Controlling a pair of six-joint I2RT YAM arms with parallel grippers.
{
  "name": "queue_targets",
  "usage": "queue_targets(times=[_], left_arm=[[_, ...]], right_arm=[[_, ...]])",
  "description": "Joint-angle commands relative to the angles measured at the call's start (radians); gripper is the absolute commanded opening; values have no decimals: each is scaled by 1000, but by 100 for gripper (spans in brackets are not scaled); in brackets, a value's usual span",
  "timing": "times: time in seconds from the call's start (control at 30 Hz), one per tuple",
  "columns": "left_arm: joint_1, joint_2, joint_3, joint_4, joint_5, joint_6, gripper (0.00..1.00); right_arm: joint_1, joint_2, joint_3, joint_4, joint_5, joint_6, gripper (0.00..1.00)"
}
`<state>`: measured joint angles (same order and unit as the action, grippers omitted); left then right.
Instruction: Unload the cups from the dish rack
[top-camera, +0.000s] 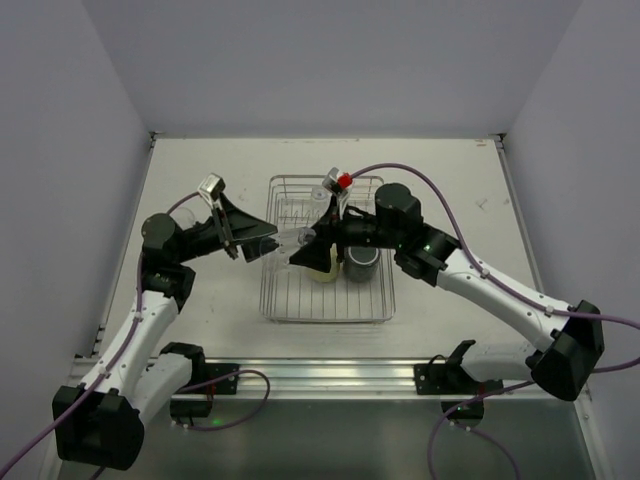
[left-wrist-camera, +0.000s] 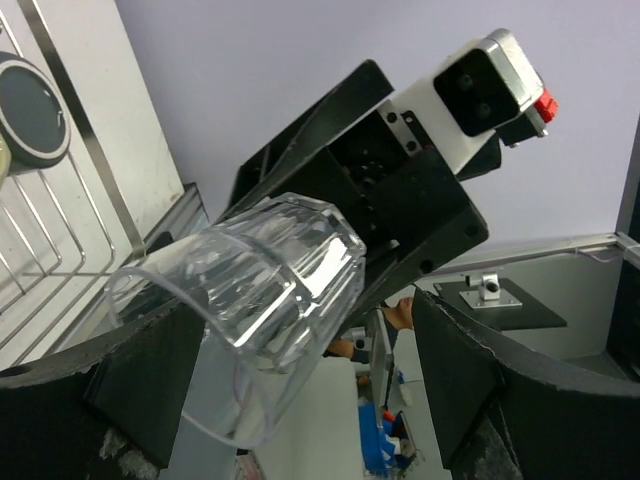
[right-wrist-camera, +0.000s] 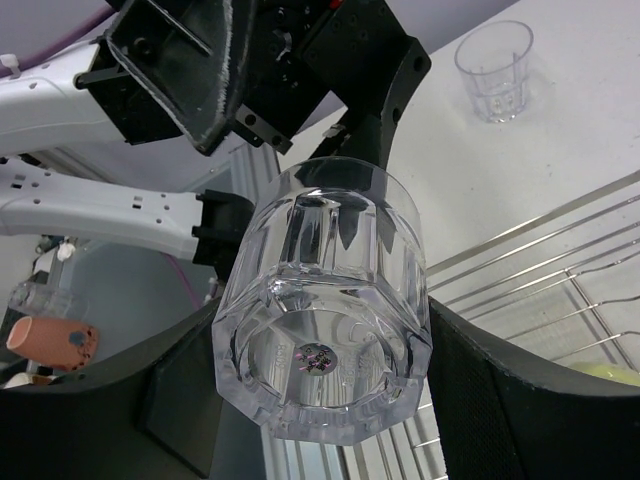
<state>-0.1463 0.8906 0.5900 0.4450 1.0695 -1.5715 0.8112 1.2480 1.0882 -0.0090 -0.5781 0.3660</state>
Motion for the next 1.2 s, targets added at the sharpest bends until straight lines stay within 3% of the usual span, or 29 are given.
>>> queue_targets(times=[0.0, 0.23, 0.37, 0.63, 0.67, 0.7, 0.77, 0.8, 0.83, 0.93, 1.17], left_arm=[[-7, -12, -2, 106, 46, -113, 85], [-10, -31, -7, 158, 49, -196, 75], [-12, -30, -13, 193, 49, -219, 49], [-16, -19, -27, 184, 44, -190, 21], [-16, -16, -27, 164, 43, -180, 4], [-16, -9, -25, 144, 44, -164, 0], [-16, -1, -13, 85, 35, -104, 0], [-16, 5, -10, 64, 33, -82, 0], [-16, 11, 1, 52, 24, -49, 0], [-16, 42, 54, -24, 1, 45, 0], [66, 159, 281, -396, -52, 352, 0]], right_arm=[[-3, 21, 29, 133, -57, -16, 0], [-1, 47, -48, 290, -103, -22, 0], [-7, 73, -60, 334, -123, -10, 0], [-7, 80, -71, 348, -129, -9, 0], [-9, 70, -64, 321, -115, -12, 0], [-7, 64, -57, 305, -102, -13, 5], [-9, 35, -47, 284, -69, -16, 29], [-7, 22, -44, 256, -54, -16, 43], [-7, 13, -36, 239, -46, -15, 68], [-7, -33, -22, 146, 53, -13, 99], [-7, -177, -70, -61, 329, 45, 99]])
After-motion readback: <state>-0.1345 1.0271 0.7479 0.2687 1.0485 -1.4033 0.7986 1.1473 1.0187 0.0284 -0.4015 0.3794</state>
